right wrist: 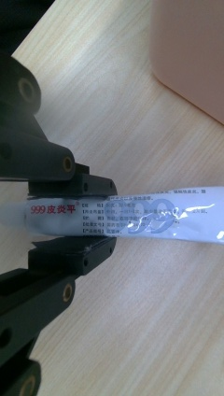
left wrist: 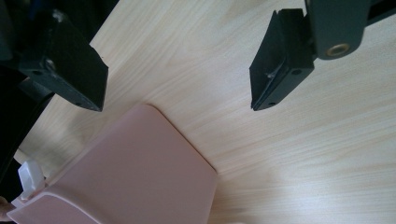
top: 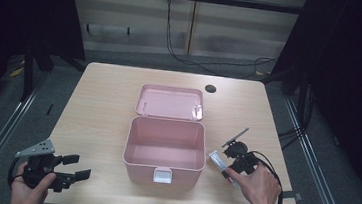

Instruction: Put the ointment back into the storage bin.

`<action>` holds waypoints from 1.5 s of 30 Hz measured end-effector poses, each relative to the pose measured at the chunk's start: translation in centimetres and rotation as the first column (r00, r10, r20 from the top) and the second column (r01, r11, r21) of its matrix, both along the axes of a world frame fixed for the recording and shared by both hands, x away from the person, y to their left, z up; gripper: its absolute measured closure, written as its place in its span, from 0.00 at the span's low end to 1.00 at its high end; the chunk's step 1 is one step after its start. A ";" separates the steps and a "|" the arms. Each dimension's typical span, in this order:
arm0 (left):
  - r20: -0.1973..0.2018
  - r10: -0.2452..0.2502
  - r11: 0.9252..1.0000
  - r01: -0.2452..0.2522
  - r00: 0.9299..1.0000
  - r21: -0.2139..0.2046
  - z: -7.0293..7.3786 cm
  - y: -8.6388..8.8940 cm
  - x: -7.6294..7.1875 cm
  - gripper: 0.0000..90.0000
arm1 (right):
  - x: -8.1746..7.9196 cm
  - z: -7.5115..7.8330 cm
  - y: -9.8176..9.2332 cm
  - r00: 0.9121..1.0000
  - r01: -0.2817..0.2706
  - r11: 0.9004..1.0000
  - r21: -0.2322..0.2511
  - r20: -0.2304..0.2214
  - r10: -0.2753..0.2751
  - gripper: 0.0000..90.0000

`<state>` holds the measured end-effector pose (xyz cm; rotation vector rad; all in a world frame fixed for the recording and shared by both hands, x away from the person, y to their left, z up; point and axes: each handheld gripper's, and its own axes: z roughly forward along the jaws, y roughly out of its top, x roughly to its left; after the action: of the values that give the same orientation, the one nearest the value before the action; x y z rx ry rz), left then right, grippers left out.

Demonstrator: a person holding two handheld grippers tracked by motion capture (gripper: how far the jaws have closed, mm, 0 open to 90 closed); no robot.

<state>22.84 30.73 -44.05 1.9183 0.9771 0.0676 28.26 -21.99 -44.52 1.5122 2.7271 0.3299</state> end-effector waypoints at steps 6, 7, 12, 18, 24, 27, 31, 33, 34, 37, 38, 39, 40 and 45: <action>-0.002 -0.002 1.000 0.002 1.000 0.000 0.0 0.0 0.0 0.22 | -0.2 0.5 -0.8 1.000 0.013 1.000 0.024 0.022 -0.014 0.80; -0.002 -0.003 1.000 0.003 1.000 0.001 0.0 0.0 0.0 0.22 | -0.2 0.5 -1.0 1.000 0.013 1.000 0.028 0.026 -0.014 0.80; -0.001 -0.001 1.000 0.001 1.000 -0.002 0.0 0.0 0.0 0.22 | -0.4 0.8 -1.7 0.998 0.041 0.996 0.081 0.037 -0.045 0.80; -0.001 -0.004 1.000 0.004 1.000 -0.001 0.0 0.0 0.0 0.22 | -0.6 0.9 -2.1 0.997 0.050 0.993 0.105 0.048 -0.056 0.80; -0.001 -0.002 1.000 0.002 1.000 -0.003 0.0 0.0 0.0 0.22 | -0.7 1.2 -2.4 0.996 0.052 0.990 0.134 0.066 -0.061 0.80; 0.000 -0.003 1.000 0.003 1.000 -0.002 0.0 0.0 0.0 0.22 | -0.9 1.6 -2.7 0.994 0.050 0.987 0.153 0.091 -0.065 0.80; 0.000 -0.003 1.000 0.003 1.000 -0.002 0.0 0.0 0.0 0.22 | -1.0 1.8 -3.0 0.992 0.049 0.985 0.167 0.108 -0.068 0.80; 0.000 -0.003 1.000 0.003 1.000 -0.002 0.0 0.0 0.0 0.22 | -1.0 1.9 -3.1 0.991 0.049 0.981 0.188 0.112 -0.071 0.79; 0.000 -0.003 1.000 0.003 1.000 -0.002 0.0 0.0 0.0 0.22 | -1.0 1.9 -3.2 0.991 0.052 0.981 0.189 0.115 -0.075 0.79; -0.001 -0.003 1.000 0.003 1.000 -0.002 0.0 0.0 0.0 0.22 | -1.1 2.0 -3.3 0.989 0.052 0.979 0.197 0.125 -0.078 0.79; -0.001 -0.002 1.000 0.002 1.000 -0.003 0.0 0.0 0.0 0.22 | -1.1 2.1 -3.3 0.988 0.058 0.978 0.200 0.127 -0.084 0.80; -0.001 -0.002 1.000 0.002 1.000 -0.002 0.0 0.0 0.0 0.22 | -1.1 2.2 -3.5 0.987 0.057 0.975 0.214 0.132 -0.086 0.80; -0.001 -0.003 1.000 0.003 1.000 -0.002 0.0 0.0 0.0 0.22 | -1.2 2.3 -3.5 0.987 0.059 0.973 0.222 0.136 -0.091 0.80; 0.000 -0.002 1.000 0.002 1.000 -0.002 0.0 0.0 0.0 0.22 | -1.3 2.6 -3.7 0.983 0.059 0.968 0.243 0.152 -0.098 0.79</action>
<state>22.87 30.74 -44.04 1.9175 0.9751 0.0651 26.98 -25.71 -41.95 1.5597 2.5675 0.7667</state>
